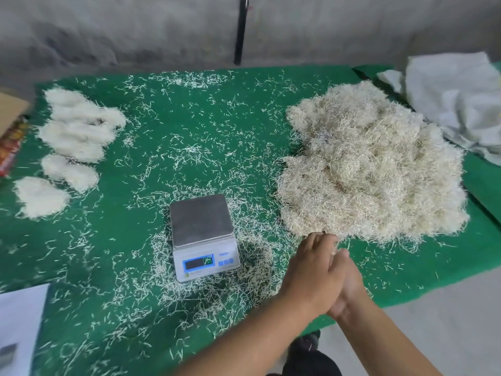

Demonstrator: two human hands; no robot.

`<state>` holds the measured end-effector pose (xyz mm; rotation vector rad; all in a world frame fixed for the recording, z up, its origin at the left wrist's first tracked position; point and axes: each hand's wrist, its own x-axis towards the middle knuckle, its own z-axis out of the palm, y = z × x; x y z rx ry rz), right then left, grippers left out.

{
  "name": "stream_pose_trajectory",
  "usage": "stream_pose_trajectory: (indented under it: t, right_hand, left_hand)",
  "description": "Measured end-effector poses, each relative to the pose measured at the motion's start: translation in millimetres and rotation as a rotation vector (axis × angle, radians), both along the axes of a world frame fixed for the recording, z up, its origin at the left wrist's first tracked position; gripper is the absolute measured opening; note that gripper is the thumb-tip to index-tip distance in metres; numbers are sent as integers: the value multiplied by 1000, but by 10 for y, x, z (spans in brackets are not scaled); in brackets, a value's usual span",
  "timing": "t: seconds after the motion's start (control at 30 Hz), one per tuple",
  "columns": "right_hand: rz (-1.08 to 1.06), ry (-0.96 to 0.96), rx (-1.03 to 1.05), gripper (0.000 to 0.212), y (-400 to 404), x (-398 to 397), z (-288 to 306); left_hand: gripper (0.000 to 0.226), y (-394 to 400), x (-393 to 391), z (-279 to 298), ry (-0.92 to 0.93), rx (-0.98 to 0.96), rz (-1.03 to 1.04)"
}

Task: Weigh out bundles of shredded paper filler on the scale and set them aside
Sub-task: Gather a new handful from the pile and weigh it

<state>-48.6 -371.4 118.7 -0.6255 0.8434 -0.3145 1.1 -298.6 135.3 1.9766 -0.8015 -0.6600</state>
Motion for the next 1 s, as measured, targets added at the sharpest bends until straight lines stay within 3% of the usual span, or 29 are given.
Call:
stream_pose_trajectory:
  t: [0.1,0.27,0.37,0.5,0.73,0.83,1.0]
  right_hand:
    - [38,159,-26,30,-91,105,-8]
    - [336,323,-131,81,56,230,-7]
    - [424,304,-101,99,143,224,0]
    - [614,261,-128,92,185,214,-30]
    - [599,385,-233,51,18,-48,-169]
    - [604,423,-230,44,-39,-187,-223]
    - [573,465,-240,40,-111,-317,-286]
  left_hand:
    - [63,308,120,18,73,-31,-10]
    - [105,752,287,-86,132,125,-76]
    - [101,845,323,-224,36,154,48]
    - [80,1053,544,-414,80,132,172]
    - [83,1559,1507,-744,-44,210,567]
    - [91,1633,1785,-894,-8,228,628]
    - [85,1538,2006,-1099,-7,263,595]
